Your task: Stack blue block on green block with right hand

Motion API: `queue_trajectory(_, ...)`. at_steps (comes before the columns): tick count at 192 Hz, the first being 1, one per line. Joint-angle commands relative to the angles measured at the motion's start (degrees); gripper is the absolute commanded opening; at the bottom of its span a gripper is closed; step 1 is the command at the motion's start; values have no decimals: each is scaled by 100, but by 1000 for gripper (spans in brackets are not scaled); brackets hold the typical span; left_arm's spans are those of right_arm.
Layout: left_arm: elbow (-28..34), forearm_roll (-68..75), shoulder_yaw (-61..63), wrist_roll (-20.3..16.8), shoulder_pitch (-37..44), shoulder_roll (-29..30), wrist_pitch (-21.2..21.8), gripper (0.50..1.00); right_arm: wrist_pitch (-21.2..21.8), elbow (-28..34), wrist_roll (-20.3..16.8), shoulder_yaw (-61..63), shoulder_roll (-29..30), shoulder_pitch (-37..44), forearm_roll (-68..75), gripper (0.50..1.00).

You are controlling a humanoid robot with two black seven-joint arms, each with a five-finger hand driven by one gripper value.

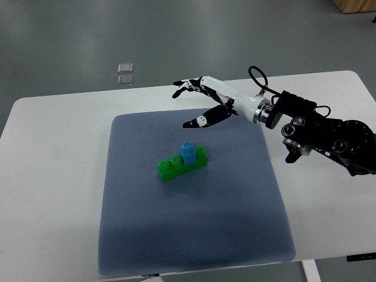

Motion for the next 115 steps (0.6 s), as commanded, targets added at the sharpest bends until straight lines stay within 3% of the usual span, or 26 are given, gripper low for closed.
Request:
queue_trajectory(1, 0, 0, 0, 0, -3, 0, 0, 1000, 2, -218, -110, 3, 17, -184, 1056, 921)
queue_trajectory(34, 0, 0, 0, 9, -3, 0, 0, 1000, 126, -421, -145, 3, 70, -387, 2068, 921)
queue_trajectory(35, 0, 0, 0, 0, 5, 0, 0, 1000, 317, -438, -145, 3, 78, -465, 2520, 921)
queue_trajectory(40, 0, 0, 0, 0, -3, 0, 0, 1000, 441, -456, -145, 12, 87, -492, 2787, 921)
queue_trajectory(71, 0, 0, 0, 0, 5, 0, 0, 1000, 907, -544, -145, 3, 70, -510, 4238, 921)
queue_trajectory(115, 0, 0, 0, 0, -3, 0, 0, 1000, 1022, -676, -83, 3, 87, -553, 4573, 921)
